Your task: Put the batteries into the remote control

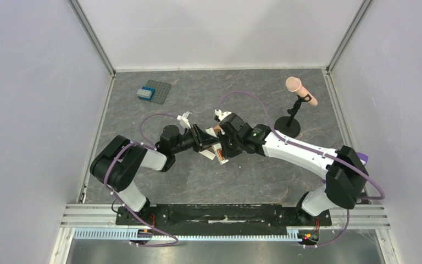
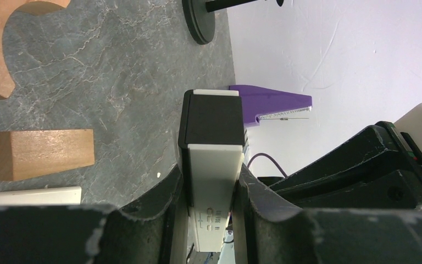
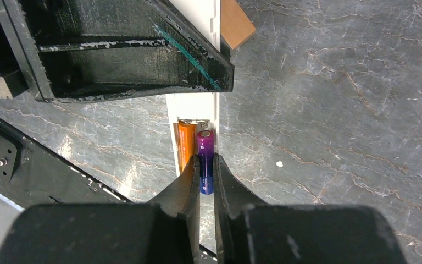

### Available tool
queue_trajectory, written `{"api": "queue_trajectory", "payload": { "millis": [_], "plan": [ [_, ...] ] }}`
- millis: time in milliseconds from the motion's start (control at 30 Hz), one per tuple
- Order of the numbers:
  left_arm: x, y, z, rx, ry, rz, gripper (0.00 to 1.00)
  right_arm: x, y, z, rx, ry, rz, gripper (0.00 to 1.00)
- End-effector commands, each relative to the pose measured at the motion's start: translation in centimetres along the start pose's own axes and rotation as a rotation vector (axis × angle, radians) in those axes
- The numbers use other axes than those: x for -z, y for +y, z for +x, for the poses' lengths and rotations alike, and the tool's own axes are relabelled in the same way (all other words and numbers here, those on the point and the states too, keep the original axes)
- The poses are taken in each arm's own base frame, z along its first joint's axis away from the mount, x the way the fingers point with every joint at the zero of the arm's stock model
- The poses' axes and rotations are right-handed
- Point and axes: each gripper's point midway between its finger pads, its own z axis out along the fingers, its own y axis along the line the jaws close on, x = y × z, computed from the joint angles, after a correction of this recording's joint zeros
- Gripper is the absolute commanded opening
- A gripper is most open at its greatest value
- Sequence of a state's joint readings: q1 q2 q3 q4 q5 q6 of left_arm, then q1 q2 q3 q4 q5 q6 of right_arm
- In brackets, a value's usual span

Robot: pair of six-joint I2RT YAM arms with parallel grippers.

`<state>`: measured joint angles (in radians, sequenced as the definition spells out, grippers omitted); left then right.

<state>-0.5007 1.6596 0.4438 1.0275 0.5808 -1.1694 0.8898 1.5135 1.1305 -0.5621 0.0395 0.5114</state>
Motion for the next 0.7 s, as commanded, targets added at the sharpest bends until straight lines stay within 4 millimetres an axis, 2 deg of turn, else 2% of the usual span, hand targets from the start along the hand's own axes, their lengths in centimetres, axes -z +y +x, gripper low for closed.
{"api": "queue_trajectory", "payload": {
  "millis": [0, 100, 233, 333, 467, 667],
  "plan": [
    [-0.3, -1.9, -0.7, -0.007, -0.016, 0.076, 0.02, 0.1, 0.2, -0.9, -0.004, -0.018, -0.003, 0.10],
    [-0.3, -1.9, -0.5, 0.000, -0.013, 0.083, 0.02, 0.0, 0.1, -0.8, -0.008, -0.014, 0.004, 0.13],
    [-0.3, -1.9, -0.6, 0.007, -0.015, 0.085, 0.02, 0.4, 0.6, -1.1, -0.011, -0.015, -0.015, 0.32],
    [-0.3, -1.8, -0.7, 0.013, -0.019, 0.085, 0.02, 1.0, 0.8, -1.7, -0.017, -0.039, -0.022, 0.40],
    [-0.4, -1.9, -0.6, 0.025, -0.020, 0.092, 0.02, 2.3, 1.2, -2.7, -0.043, -0.081, -0.040, 0.46],
    [-0.3, -2.7, -0.8, 0.087, -0.028, 0.138, 0.02, 5.6, 2.2, -5.0, -0.100, -0.213, -0.110, 0.62]
  ]
}}
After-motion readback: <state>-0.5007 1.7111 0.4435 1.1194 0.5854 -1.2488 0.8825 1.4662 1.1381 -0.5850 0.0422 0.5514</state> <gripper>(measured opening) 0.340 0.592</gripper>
